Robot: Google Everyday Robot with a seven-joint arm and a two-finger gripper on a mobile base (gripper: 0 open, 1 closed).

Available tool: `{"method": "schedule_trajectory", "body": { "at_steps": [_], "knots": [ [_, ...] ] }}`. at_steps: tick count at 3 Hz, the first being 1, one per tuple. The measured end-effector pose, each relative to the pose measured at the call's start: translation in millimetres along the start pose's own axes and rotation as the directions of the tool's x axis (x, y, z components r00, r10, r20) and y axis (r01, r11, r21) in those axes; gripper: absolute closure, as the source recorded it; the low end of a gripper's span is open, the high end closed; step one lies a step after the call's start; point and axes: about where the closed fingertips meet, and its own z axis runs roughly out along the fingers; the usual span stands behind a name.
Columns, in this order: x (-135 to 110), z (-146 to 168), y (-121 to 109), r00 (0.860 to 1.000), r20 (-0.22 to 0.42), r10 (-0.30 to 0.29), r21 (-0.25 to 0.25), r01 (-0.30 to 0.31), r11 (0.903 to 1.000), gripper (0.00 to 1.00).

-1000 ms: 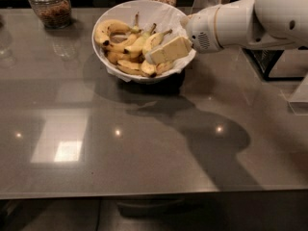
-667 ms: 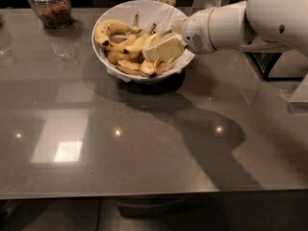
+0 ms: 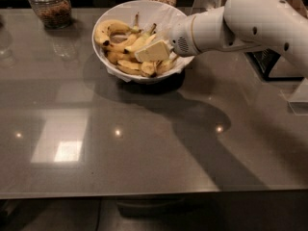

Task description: Pick banana from white bowl

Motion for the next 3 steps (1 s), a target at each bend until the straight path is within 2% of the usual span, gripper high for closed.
{"method": "schedule_trajectory", "body": {
  "at_steps": [1, 2, 3],
  "knots": [
    [6.1, 14.2, 1.4, 1.000, -0.025, 0.017, -0.020, -0.017, 0.9996, 0.35],
    [10.3, 22.9, -3.4, 0.999, -0.036, 0.018, -0.014, -0.019, 0.9997, 0.38],
    [11.4, 24.4, -13.6, 0.999, -0.043, 0.016, 0.022, -0.015, 0.9996, 0.52]
  ]
}}
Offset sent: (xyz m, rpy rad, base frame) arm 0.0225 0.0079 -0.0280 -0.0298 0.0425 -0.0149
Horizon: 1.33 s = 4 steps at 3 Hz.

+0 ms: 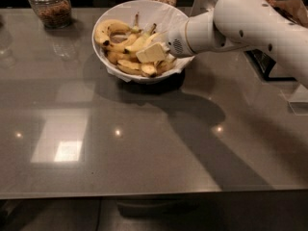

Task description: Pick banana from white bowl

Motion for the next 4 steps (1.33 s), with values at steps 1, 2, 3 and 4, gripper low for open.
{"method": "schedule_trajectory", "body": {
  "at_steps": [1, 2, 3, 4],
  "knots": [
    [-0.6, -2.4, -1.1, 1.000, 0.000, 0.000, 0.000, 0.000, 1.0000, 0.71],
    [-1.4, -6.6, -2.6, 1.000, 0.000, 0.000, 0.000, 0.000, 1.0000, 0.94],
    [-2.0, -9.6, -3.7, 1.000, 0.000, 0.000, 0.000, 0.000, 1.0000, 1.00],
    [-16.5, -37.5, 12.3, 0.997, 0.058, -0.059, 0.016, 0.058, 0.9982, 1.00]
  ]
}}
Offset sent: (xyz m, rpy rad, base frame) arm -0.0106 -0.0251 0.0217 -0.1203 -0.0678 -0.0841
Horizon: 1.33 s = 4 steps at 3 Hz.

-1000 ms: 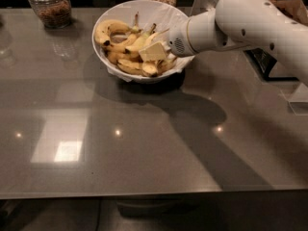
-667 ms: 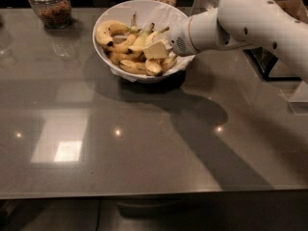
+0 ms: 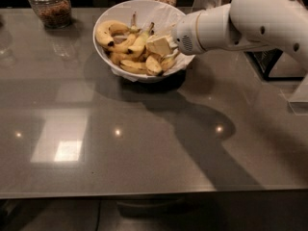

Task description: Pick banana from white bowl

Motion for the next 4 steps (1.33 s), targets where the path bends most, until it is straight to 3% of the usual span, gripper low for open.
{"method": "schedule_trajectory", "body": {
  "at_steps": [1, 2, 3, 4],
  "knots": [
    [-16.5, -35.7, 15.5, 0.992, 0.095, -0.081, -0.003, 0.082, 0.9966, 1.00],
    [-27.2, -67.1, 31.4, 0.970, 0.195, -0.147, -0.026, 0.155, 0.9876, 1.00],
    [-31.7, -90.9, 45.1, 0.935, 0.298, -0.189, -0.053, 0.214, 0.9753, 1.00],
    [-36.2, -111.9, 59.3, 0.892, 0.408, -0.194, -0.115, 0.260, 0.9587, 1.00]
  ]
}}
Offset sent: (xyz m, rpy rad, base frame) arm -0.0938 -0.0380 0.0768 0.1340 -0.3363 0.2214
